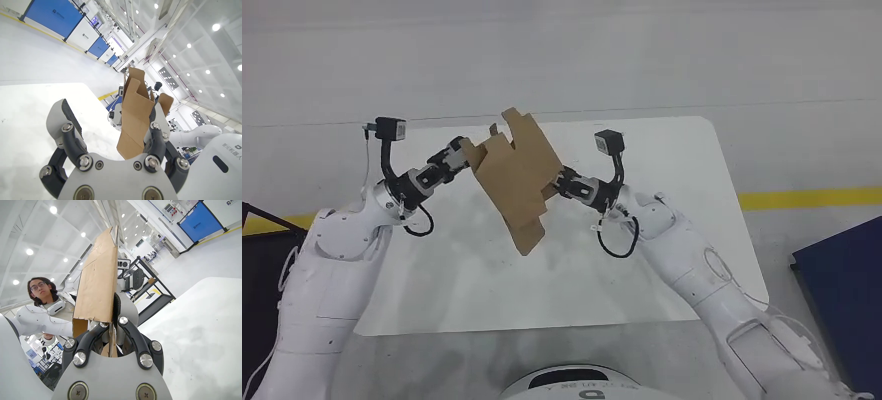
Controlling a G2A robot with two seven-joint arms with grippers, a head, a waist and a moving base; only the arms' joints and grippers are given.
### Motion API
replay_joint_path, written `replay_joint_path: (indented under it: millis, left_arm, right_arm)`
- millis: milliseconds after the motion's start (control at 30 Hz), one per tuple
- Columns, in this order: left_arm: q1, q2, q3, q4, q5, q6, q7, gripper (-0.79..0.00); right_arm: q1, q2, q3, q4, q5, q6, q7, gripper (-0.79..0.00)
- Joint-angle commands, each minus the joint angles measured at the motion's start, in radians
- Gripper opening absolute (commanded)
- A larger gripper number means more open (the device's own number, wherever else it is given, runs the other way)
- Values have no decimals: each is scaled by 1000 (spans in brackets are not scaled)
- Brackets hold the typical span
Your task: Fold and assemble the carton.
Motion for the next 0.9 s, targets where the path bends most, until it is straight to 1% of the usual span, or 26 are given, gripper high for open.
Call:
replay_joint_path:
  millis: [0,67,233,400,567,733,867]
  left_arm:
    - [-6,-1,9,-5,26,13,4,0]
    - [-13,-2,15,-6,63,29,15,0]
    - [-16,-5,19,1,91,44,40,0]
    - [-7,-4,-1,10,34,7,30,0]
    - [-2,-2,-25,18,11,1,16,0]
    - [-2,0,-40,18,2,-4,5,0]
    - [-10,1,-45,22,25,-9,-7,0]
  right_arm:
    - [2,-1,-3,3,-2,-1,-1,-785]
    - [3,-2,-5,6,-5,-1,-2,-785]
    - [2,-2,-2,10,-17,0,-11,-785]
    - [-1,-1,3,8,-23,9,-16,-785]
    - [5,-1,0,4,-38,28,-6,-785]
    - [11,-2,-6,0,-56,49,-3,-785]
    - [12,-3,-10,-2,-68,59,0,-785]
